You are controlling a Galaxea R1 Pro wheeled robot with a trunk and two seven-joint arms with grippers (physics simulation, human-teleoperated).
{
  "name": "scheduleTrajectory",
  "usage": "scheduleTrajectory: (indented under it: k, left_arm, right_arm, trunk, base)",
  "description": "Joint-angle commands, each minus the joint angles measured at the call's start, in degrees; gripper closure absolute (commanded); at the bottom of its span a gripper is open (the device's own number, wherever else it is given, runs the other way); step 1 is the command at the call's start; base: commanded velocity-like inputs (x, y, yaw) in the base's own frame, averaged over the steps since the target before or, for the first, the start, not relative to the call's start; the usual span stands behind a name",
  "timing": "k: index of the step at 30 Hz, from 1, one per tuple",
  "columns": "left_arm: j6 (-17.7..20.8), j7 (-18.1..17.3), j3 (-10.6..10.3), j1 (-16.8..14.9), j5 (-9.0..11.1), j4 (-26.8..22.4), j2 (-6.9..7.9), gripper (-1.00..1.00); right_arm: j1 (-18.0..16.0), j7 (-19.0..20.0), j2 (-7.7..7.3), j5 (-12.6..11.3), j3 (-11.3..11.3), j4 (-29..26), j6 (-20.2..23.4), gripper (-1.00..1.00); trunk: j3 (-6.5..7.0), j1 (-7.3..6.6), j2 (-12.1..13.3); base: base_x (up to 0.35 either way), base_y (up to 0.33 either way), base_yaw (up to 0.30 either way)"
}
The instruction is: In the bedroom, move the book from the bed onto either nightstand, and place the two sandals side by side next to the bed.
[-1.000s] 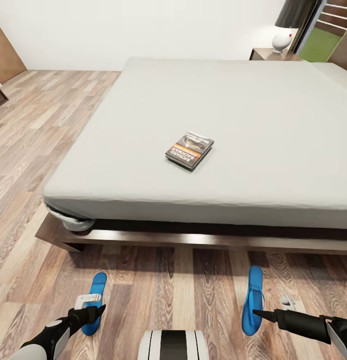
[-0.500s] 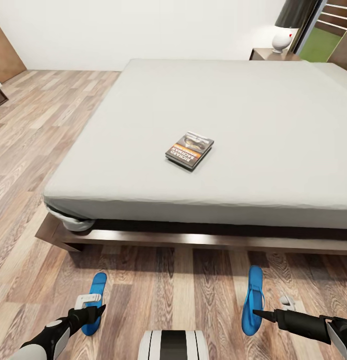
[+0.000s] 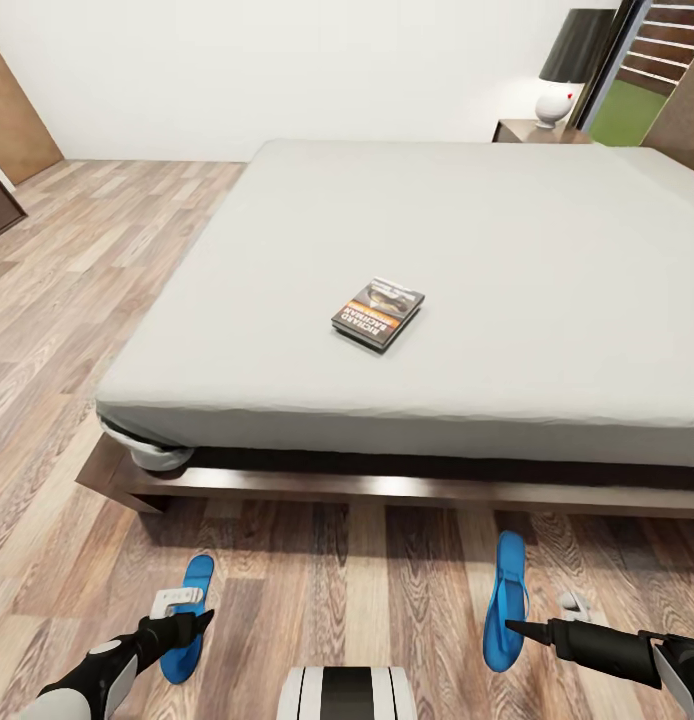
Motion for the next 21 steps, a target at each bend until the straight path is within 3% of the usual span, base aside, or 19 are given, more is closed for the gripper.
scheduleTrajectory:
  k: [1, 4, 5, 6, 8, 12, 21]
  left_arm:
    - [-0.18, -3.39, 0.48, -0.03, -0.51, 0.02, 0.83, -1.0]
    - [0.39, -19.1, 1.9, -0.03, 1.98, 0.02, 5.08, -1.0]
    - [0.66, -21.86, 2.3, -0.03, 2.75, 0.02, 6.08, -1.0]
    - [2.12, -30.49, 3.66, -0.03, 5.94, 0.02, 9.61, -1.0]
    - [3.56, -35.21, 4.39, -0.03, 8.39, 0.05, 12.8, -1.0]
    - [4.1, -36.95, 4.68, -0.03, 9.38, 0.27, 14.24, -1.0]
    - [4.13, -37.25, 4.64, -0.03, 9.49, 0.39, 14.29, -1.0]
  right_arm:
    - [-0.02, 0.45, 0.03, 0.08, -0.32, -0.02, 0.83, 1.0]
    - [-0.02, 0.42, 0.03, 0.13, -0.32, -0.01, 0.82, 1.0]
    - [-0.02, 0.42, 0.03, 0.13, -0.32, -0.01, 0.83, 1.0]
    - [-0.02, 0.42, 0.03, 0.14, -0.32, 0.0, 0.81, 1.0]
    - [-0.02, 0.42, 0.03, 0.14, -0.32, 0.0, 0.78, 1.0]
    - [-0.02, 0.35, 0.03, 0.21, -0.31, 0.0, 0.72, 1.0]
    - [-0.03, 0.18, 0.03, 0.3, -0.25, 0.0, 0.47, 1.0]
  trunk:
    - [-0.04, -0.01, -0.01]
    - [-0.04, -0.01, -0.01]
    - [-0.04, -0.01, -0.01]
    - [-0.04, -0.01, -0.01]
    - [-0.04, -0.01, -0.01]
    - [-0.04, -0.01, -0.01]
    - [-0.04, -0.01, -0.01]
  base:
    - [0.0, 0.0, 0.0]
    - [0.0, 0.0, 0.0]
    - [0.0, 0.0, 0.0]
    - [0.0, 0.0, 0.0]
    - [0.0, 0.0, 0.0]
    - [0.0, 0.0, 0.0]
    - [0.0, 0.034, 0.0]
